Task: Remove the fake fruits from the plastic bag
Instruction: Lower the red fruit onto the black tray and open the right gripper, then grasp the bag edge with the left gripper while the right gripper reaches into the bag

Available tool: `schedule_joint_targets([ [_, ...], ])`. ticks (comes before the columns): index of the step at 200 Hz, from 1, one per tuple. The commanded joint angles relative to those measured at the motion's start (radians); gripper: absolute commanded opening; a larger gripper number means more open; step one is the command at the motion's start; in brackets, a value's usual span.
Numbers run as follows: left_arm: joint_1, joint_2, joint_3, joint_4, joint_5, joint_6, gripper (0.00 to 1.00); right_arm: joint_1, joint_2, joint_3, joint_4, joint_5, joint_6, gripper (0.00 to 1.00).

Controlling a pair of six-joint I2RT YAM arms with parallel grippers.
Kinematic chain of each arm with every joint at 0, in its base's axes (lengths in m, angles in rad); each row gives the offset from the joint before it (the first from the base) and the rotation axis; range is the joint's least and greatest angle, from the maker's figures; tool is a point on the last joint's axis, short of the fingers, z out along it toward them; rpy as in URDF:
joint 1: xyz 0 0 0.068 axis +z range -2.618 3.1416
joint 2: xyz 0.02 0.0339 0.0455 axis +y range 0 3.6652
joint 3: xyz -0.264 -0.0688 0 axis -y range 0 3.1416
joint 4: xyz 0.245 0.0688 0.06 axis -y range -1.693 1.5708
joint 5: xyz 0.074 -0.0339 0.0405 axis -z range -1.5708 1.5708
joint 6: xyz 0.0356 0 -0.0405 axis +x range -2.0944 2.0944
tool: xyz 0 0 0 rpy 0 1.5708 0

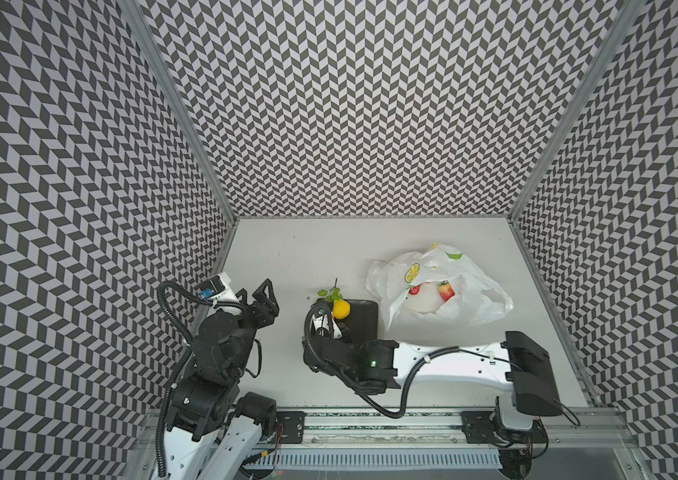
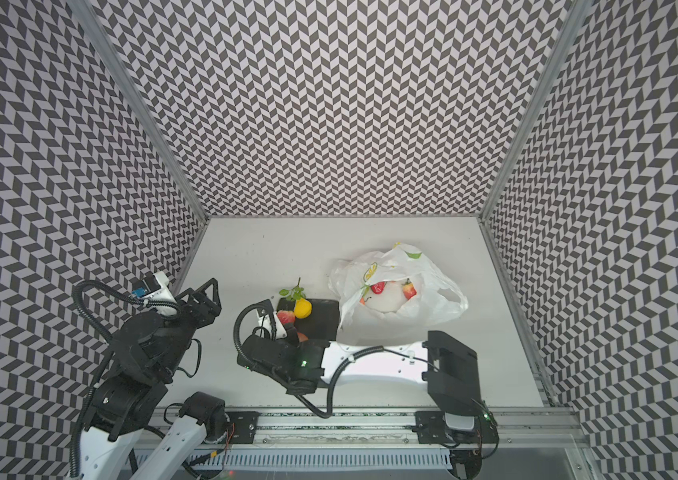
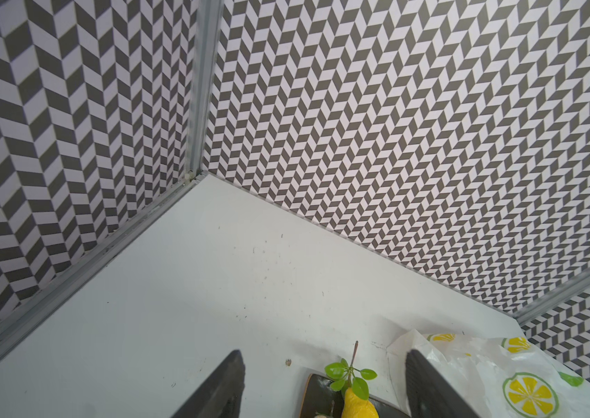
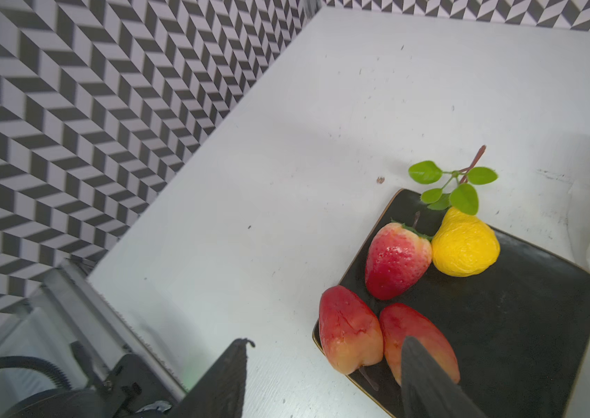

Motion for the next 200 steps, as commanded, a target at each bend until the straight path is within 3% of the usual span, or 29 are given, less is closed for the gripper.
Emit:
schedule_joint_targets([
  [1,0.005,0.012,-0.007,0.081,0.129,0.029,0.72,0.005,-0.153,-0.118,0.015,0.064,0.039,0.64],
  [26,0.004,0.069,-0.046,0.160,0.275,0.039,0.72,0.002,-0.349,-0.279,0.022,0.117,0.053,0.63],
  [59,0.004,0.148,-0.101,0.287,0.466,0.039,0.73,-0.011,-0.536,-0.361,-0.144,0.174,0.142,0.62],
  [85,-0.033,0.190,-0.140,0.412,0.596,0.040,0.75,-0.123,-0.657,-0.475,-0.193,0.145,0.198,0.61],
  [100,-0.126,0.208,-0.140,0.446,0.549,0.065,0.78,-0.250,-0.727,-0.559,-0.132,0.052,0.169,0.60],
  [124,-0.336,0.260,-0.113,0.449,0.385,0.109,0.84,-0.437,-0.803,-0.651,-0.037,-0.063,0.105,0.59],
  [161,-0.608,0.400,-0.104,0.507,0.194,0.100,0.90,-0.650,-0.767,-0.685,0.019,-0.147,0.007,0.59],
  [181,-0.706,0.493,-0.081,0.522,0.109,0.088,0.94,-0.752,-0.725,-0.707,0.082,-0.231,-0.036,0.59],
  [200,-0.727,0.572,-0.057,0.522,0.104,0.047,0.99,-0.820,-0.659,-0.718,0.143,-0.311,-0.072,0.59],
])
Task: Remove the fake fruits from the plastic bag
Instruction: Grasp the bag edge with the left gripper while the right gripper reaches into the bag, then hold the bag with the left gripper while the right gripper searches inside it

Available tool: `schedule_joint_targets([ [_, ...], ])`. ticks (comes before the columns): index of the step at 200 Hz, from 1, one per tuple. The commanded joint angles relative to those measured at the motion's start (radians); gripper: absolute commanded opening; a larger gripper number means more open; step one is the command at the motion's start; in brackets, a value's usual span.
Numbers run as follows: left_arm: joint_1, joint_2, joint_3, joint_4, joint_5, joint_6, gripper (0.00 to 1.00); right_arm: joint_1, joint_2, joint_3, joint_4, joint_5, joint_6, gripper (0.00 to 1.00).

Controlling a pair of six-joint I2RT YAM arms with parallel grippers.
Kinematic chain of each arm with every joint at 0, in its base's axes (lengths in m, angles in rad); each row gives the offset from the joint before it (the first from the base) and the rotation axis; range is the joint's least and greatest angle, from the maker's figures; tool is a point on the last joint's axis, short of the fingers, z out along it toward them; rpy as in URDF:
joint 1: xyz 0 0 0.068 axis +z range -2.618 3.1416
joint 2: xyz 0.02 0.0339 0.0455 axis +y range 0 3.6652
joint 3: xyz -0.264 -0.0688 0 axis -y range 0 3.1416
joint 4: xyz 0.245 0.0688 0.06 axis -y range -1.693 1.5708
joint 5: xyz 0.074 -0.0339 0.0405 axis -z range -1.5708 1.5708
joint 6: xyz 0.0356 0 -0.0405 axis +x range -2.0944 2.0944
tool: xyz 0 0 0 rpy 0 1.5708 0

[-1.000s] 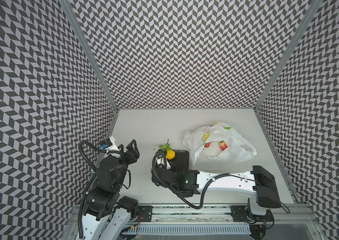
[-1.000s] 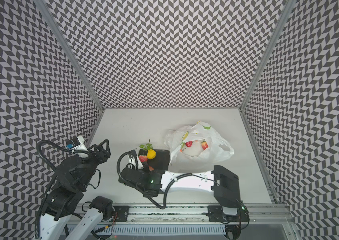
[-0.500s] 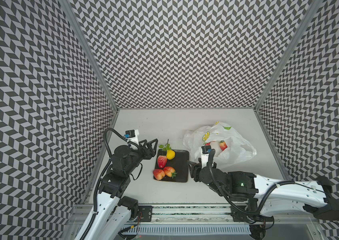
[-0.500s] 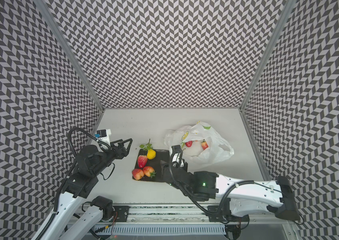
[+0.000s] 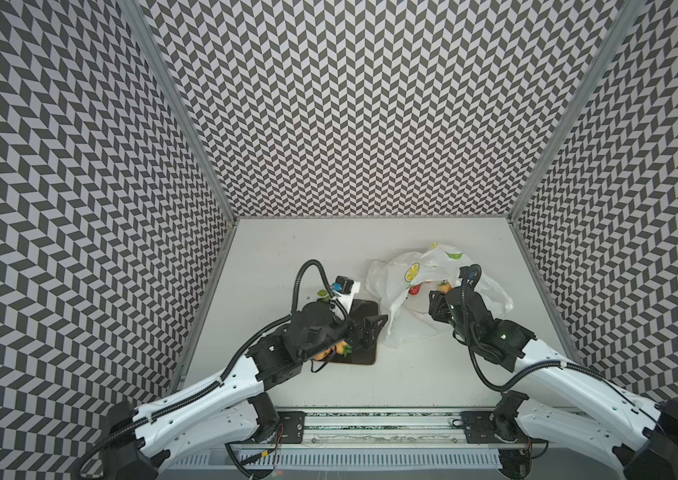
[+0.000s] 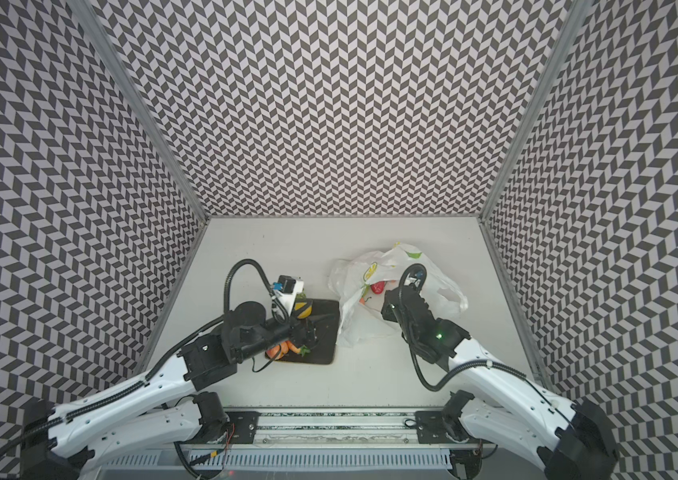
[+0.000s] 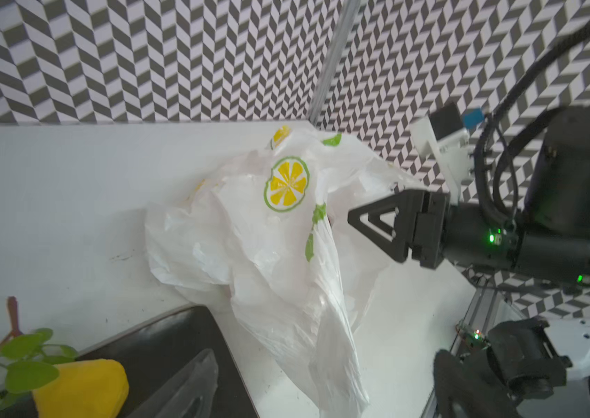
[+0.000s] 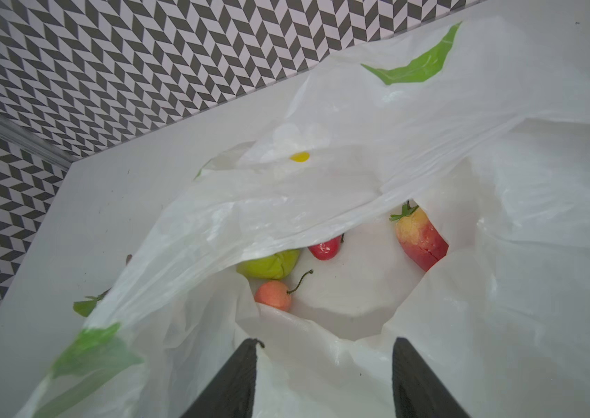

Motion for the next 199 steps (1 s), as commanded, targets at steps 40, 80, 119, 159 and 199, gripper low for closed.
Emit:
schedule_joint_targets([
  [40,-0.037,0.195,0.066,0.044,-0.086,-0.087,1.00,-0.116,0.240,0.014,0.157,-0.125,-0.116,0.61],
  [80,-0.035,0.306,0.059,0.111,-0.094,-0.182,0.98,-0.128,0.390,0.119,0.121,0.010,-0.158,0.64],
  [119,-0.034,0.373,0.044,0.200,-0.099,-0.240,0.89,-0.168,0.497,0.171,0.121,0.095,-0.172,0.65],
  [159,-0.028,0.448,0.046,0.265,-0.088,-0.244,0.68,-0.236,0.586,0.193,0.123,0.107,-0.197,0.63],
  [199,-0.009,0.498,0.044,0.332,-0.039,-0.232,0.39,-0.300,0.639,0.235,0.127,0.080,-0.231,0.64],
])
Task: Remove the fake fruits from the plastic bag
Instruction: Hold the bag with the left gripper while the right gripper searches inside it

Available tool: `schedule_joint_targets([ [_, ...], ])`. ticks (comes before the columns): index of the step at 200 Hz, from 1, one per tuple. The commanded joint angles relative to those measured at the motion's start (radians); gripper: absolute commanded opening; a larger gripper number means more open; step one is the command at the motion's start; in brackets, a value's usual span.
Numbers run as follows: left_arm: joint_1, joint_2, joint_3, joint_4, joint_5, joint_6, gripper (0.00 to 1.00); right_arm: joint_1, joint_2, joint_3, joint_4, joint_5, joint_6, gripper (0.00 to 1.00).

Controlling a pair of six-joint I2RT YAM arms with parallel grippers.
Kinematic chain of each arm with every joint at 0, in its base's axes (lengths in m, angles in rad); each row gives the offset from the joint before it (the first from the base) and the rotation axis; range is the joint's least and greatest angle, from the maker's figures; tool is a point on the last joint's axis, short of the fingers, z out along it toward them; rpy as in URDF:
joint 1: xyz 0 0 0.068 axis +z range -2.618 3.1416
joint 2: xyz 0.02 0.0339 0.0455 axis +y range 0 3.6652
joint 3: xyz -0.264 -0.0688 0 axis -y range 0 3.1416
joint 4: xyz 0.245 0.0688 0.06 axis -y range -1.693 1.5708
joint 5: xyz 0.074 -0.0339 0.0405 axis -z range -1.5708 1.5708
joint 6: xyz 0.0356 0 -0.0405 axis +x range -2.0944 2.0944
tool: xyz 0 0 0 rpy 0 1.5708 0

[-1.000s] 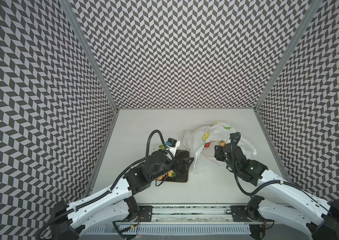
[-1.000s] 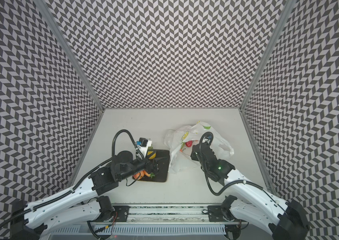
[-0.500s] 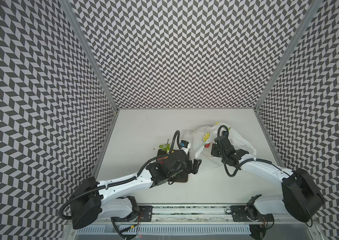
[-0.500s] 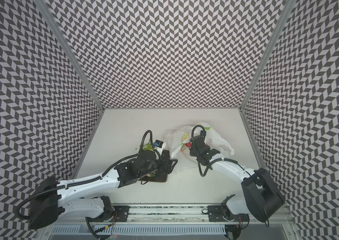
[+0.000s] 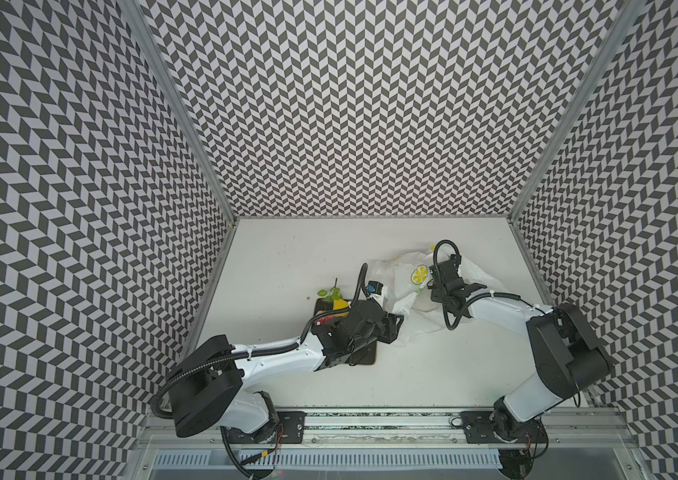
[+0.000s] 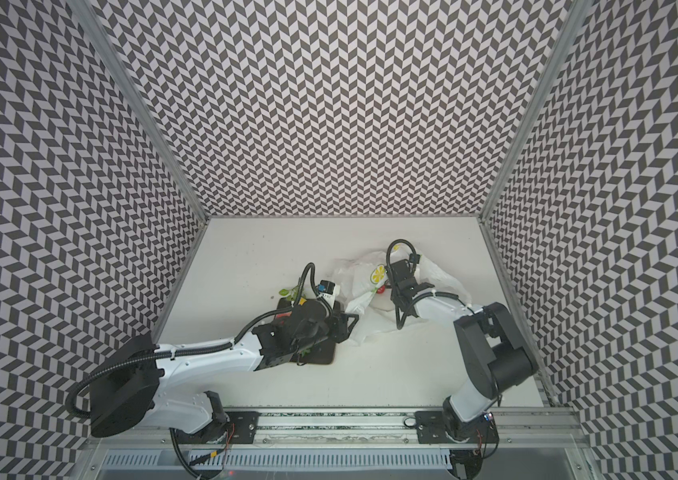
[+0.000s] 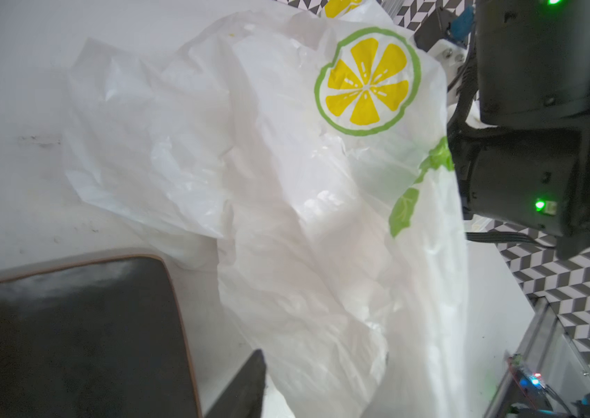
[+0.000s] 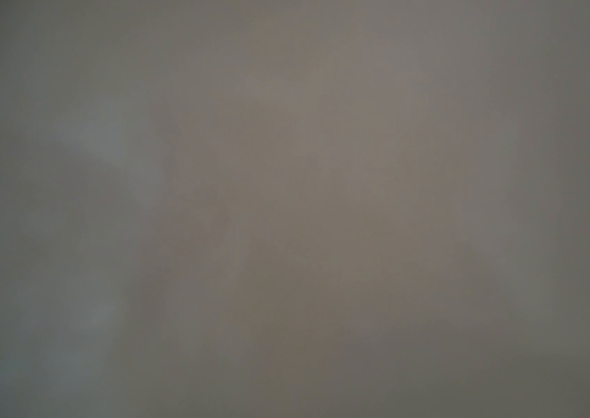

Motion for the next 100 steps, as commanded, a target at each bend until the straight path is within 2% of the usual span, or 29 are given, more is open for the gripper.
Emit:
schedule_joint_targets([
  [1,0.012,0.015,0.003,0.080,0.024,-0.005,0.38,-0.028,0.025,0.052,0.028,0.010,-0.035,0.64],
  [30,0.022,0.012,-0.009,0.088,0.033,0.003,0.25,-0.054,0.091,0.090,0.011,0.026,-0.073,0.69],
  [73,0.039,0.000,-0.029,0.101,0.051,0.000,0.21,-0.089,0.154,0.094,0.021,-0.022,-0.092,0.77],
  [100,0.049,-0.003,-0.032,0.104,0.058,0.004,0.20,-0.094,0.165,0.109,0.022,-0.084,-0.121,0.78],
])
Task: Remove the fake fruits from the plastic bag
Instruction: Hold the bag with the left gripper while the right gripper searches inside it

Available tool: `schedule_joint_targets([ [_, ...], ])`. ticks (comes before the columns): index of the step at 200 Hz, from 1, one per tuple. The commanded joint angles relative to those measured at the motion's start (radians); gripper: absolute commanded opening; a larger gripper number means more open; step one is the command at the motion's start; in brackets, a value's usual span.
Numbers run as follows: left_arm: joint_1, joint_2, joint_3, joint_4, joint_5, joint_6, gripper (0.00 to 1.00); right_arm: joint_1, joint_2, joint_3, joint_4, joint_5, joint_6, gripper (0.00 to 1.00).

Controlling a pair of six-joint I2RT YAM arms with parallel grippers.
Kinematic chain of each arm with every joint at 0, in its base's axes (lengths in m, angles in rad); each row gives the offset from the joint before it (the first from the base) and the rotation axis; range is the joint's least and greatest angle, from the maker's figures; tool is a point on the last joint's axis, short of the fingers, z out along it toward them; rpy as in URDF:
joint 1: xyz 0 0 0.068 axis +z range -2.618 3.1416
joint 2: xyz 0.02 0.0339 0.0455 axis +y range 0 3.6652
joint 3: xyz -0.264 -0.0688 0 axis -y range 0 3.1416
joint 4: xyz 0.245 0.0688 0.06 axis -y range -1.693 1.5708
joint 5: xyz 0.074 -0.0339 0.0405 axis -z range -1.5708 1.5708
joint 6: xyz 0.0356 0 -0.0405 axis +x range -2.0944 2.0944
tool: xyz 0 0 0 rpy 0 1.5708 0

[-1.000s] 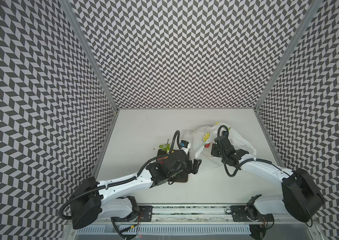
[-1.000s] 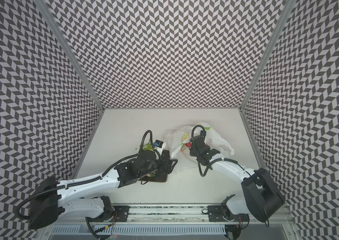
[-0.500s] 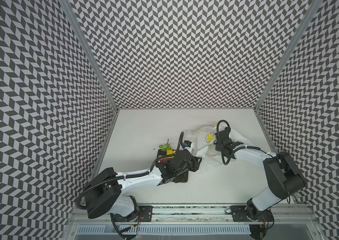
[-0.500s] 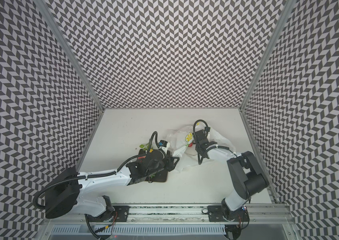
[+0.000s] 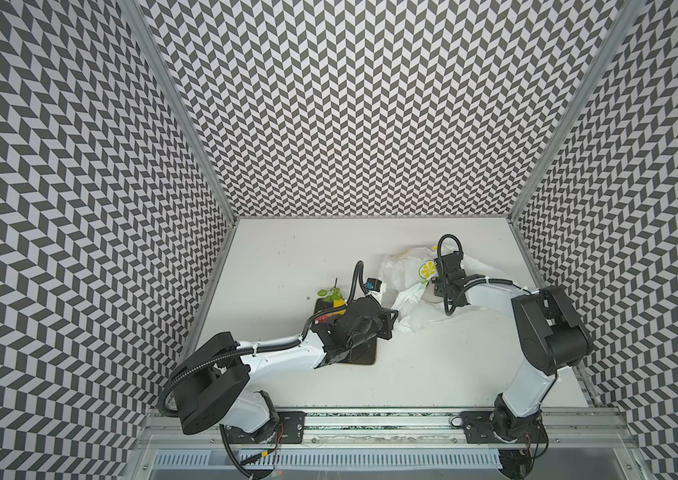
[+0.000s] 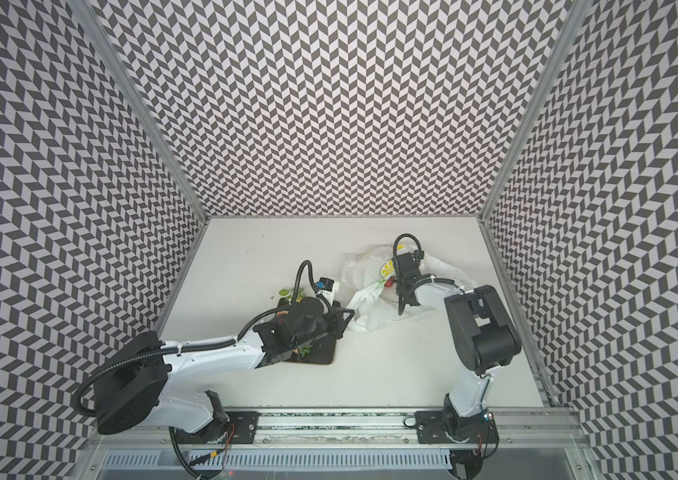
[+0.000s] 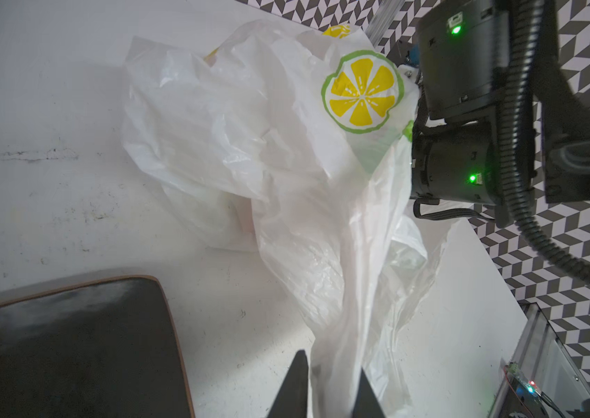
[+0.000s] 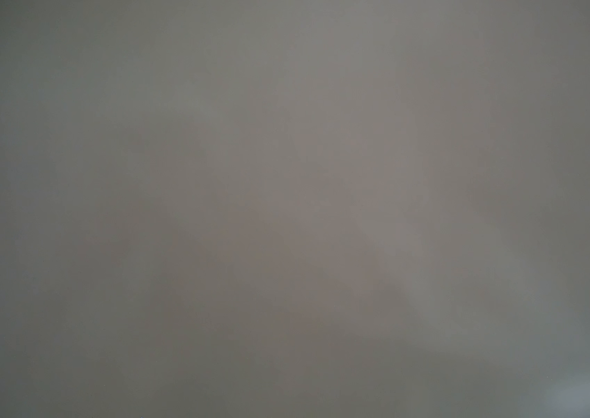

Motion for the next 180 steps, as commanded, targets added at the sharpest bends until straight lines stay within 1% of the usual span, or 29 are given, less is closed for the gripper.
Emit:
schedule_joint_targets([
  [1,0.011,-0.017,-0.015,0.031,0.012,-0.003,0.20,-0.007,0.016,0.023,0.020,-0.061,-0.035,0.78],
  [19,0.022,-0.016,-0.018,0.035,0.018,-0.002,0.19,-0.006,0.001,0.020,0.021,-0.129,-0.063,0.77],
  [36,0.031,-0.012,-0.022,0.044,0.026,-0.002,0.18,-0.004,-0.043,-0.005,0.036,-0.202,-0.096,0.76],
  [61,0.043,0.003,-0.020,0.054,0.039,0.000,0.16,0.000,-0.137,-0.063,0.069,-0.372,-0.157,0.76],
  [76,0.045,0.016,-0.013,0.057,0.046,0.001,0.16,-0.002,-0.196,-0.083,0.082,-0.402,-0.156,0.77],
  [91,0.046,0.020,-0.010,0.057,0.047,0.000,0.16,-0.004,-0.234,-0.081,0.084,-0.385,-0.152,0.77],
  [108,0.046,0.021,-0.014,0.062,0.048,-0.004,0.16,-0.006,-0.246,-0.064,0.072,-0.317,-0.147,0.76],
  [131,0.046,0.025,-0.013,0.065,0.055,-0.006,0.16,-0.006,-0.212,-0.041,0.069,-0.196,-0.147,0.74],
  [143,0.045,0.027,-0.010,0.067,0.060,-0.006,0.15,-0.007,-0.186,-0.032,0.080,-0.152,-0.152,0.74],
  [168,0.047,0.030,-0.004,0.066,0.064,-0.002,0.15,-0.009,-0.130,-0.004,0.108,-0.101,-0.172,0.74],
  [180,0.046,0.030,-0.003,0.065,0.066,-0.001,0.15,-0.009,-0.107,0.009,0.124,-0.100,-0.203,0.73],
])
